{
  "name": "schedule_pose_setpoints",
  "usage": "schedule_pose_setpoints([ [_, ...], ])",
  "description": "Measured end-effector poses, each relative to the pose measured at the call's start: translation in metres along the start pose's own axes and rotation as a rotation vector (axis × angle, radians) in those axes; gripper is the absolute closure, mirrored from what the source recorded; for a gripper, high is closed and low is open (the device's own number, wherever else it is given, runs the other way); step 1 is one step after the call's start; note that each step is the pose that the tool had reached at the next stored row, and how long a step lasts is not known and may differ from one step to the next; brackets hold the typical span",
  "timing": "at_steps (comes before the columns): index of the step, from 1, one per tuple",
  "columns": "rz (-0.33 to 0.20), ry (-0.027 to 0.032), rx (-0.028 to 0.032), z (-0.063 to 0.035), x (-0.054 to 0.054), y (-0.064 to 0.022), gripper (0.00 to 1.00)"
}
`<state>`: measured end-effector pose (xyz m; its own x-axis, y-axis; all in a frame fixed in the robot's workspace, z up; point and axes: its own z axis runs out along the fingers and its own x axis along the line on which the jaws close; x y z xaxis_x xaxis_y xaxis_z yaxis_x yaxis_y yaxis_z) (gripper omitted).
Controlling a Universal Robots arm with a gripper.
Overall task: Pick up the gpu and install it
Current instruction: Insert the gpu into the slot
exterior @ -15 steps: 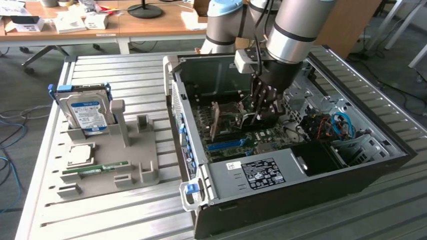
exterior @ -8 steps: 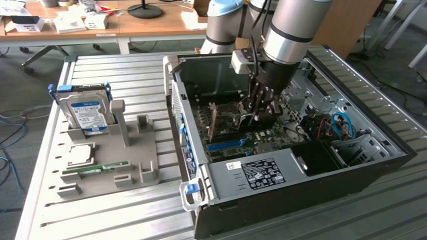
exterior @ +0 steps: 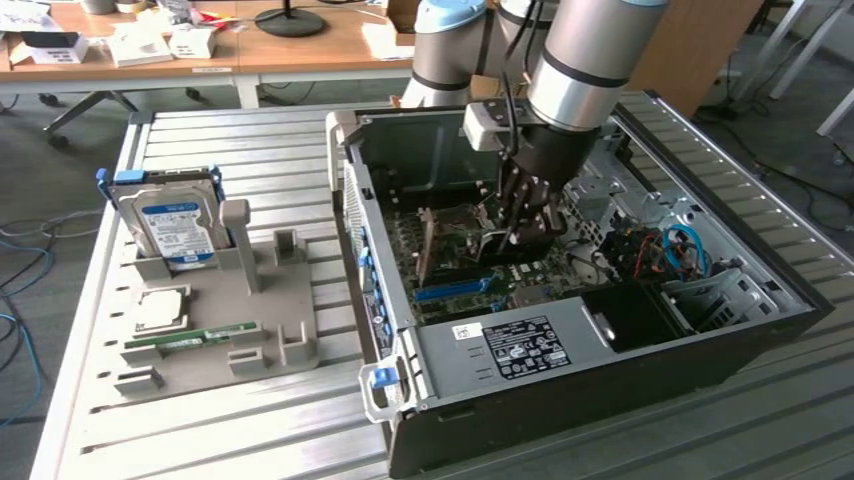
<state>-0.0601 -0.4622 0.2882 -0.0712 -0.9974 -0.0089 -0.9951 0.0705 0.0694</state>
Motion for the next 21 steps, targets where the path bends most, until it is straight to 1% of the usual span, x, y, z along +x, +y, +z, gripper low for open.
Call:
schedule_pose_setpoints([
  [8, 0.000, 0.0001, 0.0000, 0.0066, 0.000, -0.0001, 0.74],
  [12, 0.000, 0.0003, -0.0001, 0.0071, 0.000, 0.0004, 0.74],
  [21, 0.000, 0.0007, 0.0003, 0.0084, 0.001, 0.0140, 0.74],
])
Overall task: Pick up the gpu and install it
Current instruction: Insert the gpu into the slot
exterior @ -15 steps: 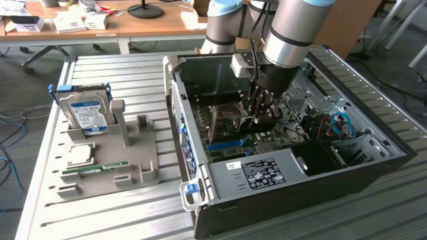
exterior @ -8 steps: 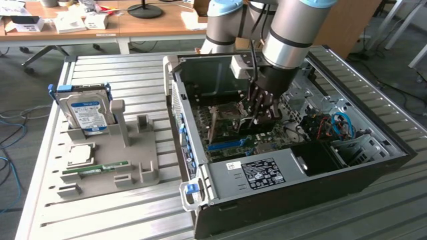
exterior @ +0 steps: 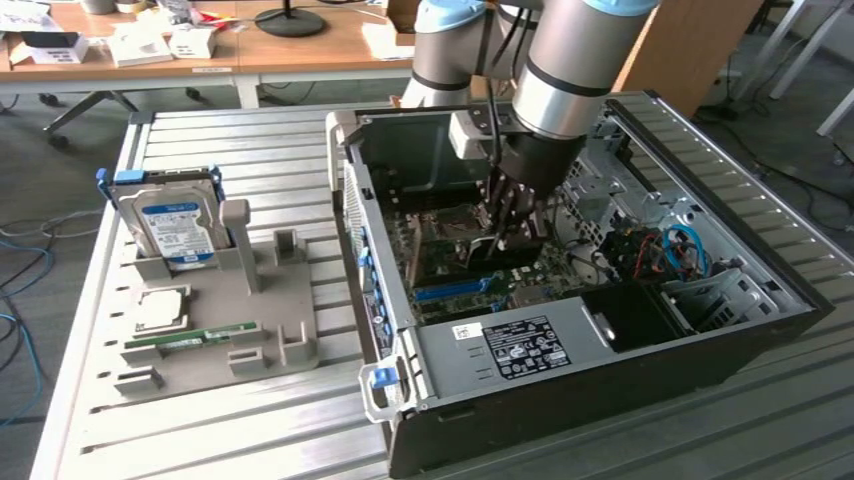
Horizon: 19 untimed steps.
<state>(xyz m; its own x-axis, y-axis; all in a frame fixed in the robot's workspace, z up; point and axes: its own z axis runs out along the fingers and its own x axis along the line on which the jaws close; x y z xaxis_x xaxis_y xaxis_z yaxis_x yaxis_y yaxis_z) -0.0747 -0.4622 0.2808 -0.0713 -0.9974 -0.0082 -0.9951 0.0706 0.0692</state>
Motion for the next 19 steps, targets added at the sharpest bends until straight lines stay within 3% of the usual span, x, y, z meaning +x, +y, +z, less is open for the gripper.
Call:
schedule_pose_setpoints([
  [10, 0.000, 0.0019, 0.0001, 0.0008, 0.0006, 0.0089, 0.74],
  [19, 0.000, 0.0032, 0.0001, 0.0009, 0.0032, 0.0099, 0.74],
])
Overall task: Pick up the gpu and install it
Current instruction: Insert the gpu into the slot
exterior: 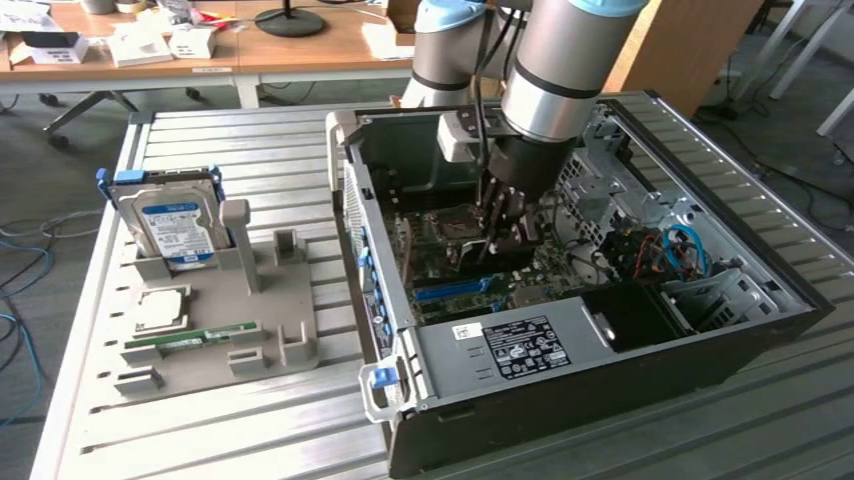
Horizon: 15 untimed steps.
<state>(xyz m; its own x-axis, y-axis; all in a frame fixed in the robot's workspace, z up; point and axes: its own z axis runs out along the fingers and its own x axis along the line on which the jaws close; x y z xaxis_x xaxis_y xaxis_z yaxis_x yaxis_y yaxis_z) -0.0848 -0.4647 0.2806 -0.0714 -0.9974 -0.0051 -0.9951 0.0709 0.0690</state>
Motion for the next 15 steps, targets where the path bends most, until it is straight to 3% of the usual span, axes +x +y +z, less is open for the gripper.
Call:
schedule_pose_setpoints([
  [15, 0.000, 0.0000, 0.0002, 0.0075, 0.0002, 0.0024, 0.74],
])
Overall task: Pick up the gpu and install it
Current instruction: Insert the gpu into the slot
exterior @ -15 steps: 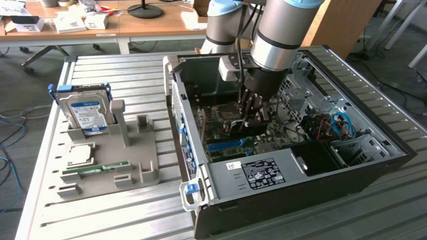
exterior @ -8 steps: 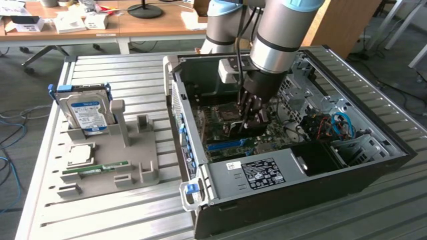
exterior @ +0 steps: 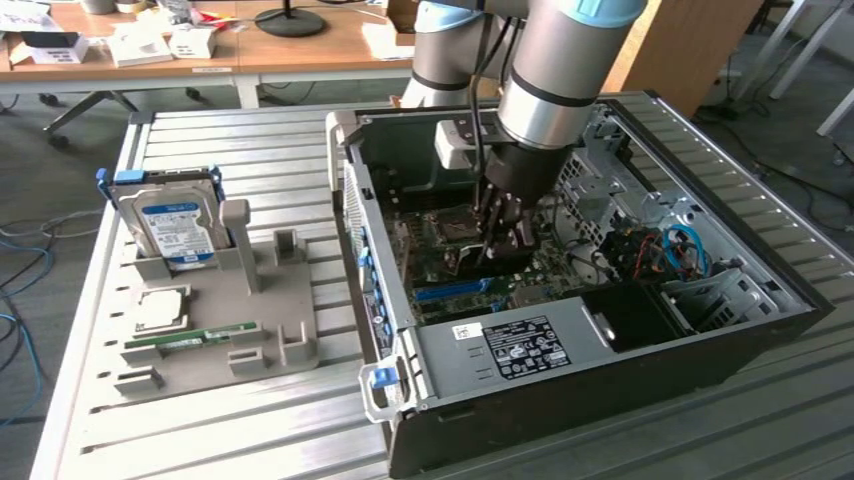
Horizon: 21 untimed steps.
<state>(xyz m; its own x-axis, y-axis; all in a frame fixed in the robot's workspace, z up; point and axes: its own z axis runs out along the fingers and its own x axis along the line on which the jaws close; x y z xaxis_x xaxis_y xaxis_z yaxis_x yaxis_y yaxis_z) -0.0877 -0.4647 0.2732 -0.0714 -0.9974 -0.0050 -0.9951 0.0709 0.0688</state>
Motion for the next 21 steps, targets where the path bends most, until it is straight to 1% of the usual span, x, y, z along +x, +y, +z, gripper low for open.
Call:
schedule_pose_setpoints([
  [5, 0.000, 0.0003, -0.0001, 0.0005, 0.0003, 0.0050, 0.74],
  [9, 0.000, 0.0007, -0.0001, 0.0028, 0.0005, 0.0055, 0.74],
  [17, 0.000, 0.0007, -0.0001, 0.0035, 0.0002, 0.0081, 0.74],
  [21, 0.000, 0.0007, -0.0001, 0.0035, 0.0002, 0.0081, 0.74],
])
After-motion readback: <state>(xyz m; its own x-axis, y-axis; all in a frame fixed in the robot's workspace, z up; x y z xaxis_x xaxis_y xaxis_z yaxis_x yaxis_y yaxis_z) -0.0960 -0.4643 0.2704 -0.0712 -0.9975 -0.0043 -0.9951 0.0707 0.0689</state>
